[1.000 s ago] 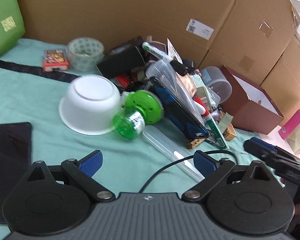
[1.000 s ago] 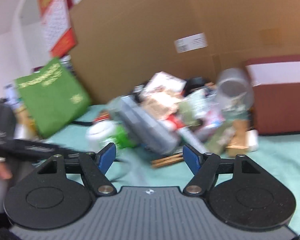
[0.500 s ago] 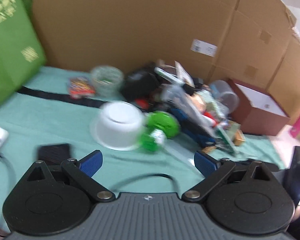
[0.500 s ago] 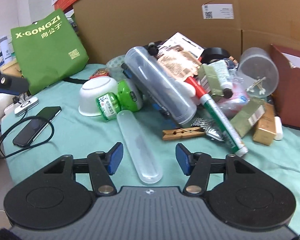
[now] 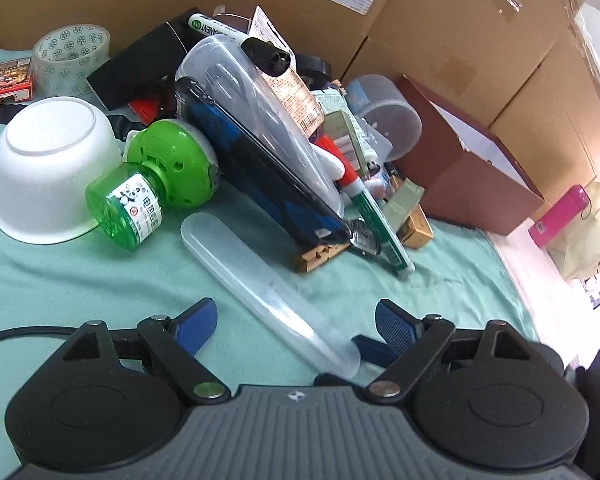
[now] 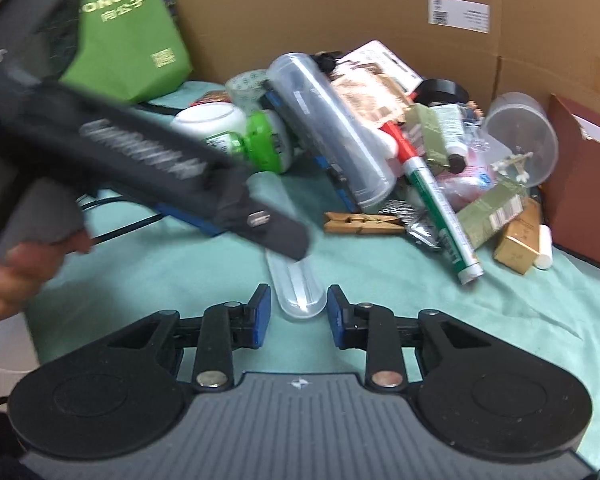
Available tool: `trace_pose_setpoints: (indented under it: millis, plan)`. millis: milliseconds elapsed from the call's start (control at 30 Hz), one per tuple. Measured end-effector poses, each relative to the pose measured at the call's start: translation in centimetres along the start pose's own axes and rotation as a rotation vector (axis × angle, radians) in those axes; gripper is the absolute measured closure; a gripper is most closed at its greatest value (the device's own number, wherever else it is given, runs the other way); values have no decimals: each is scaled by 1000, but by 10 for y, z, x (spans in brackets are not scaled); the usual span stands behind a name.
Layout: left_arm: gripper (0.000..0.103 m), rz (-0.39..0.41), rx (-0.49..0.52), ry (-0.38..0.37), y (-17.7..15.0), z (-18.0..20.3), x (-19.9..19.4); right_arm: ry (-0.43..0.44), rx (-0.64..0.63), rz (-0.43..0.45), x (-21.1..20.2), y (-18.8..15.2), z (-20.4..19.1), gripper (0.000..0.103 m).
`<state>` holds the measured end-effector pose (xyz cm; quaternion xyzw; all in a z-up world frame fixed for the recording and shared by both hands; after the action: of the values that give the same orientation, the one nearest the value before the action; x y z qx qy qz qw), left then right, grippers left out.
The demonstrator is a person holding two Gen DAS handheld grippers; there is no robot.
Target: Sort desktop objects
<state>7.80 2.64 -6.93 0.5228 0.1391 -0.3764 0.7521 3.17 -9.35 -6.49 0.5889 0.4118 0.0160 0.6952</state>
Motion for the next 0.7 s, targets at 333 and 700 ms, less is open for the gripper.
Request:
trace_pose_setpoints:
  millis: [333,700]
  plan:
    - [28,29,26,43,9,2,12,-8,6,15,10,5,-6,72]
    - [49,29,57,80,12,7,22,-50,36,16,17,8,-7,70]
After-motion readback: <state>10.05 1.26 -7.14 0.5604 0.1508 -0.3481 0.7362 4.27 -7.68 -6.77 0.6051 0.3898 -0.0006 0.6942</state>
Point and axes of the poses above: each gripper's, at about its wrist camera, not at the fingertips, and x roughly the way its jaws point, z to its right, y to its top, the point moved 5 cm from there along x, roughly the way its jaws point, and after that the axes turned 5 degrees about z, right-handed, at the moved point
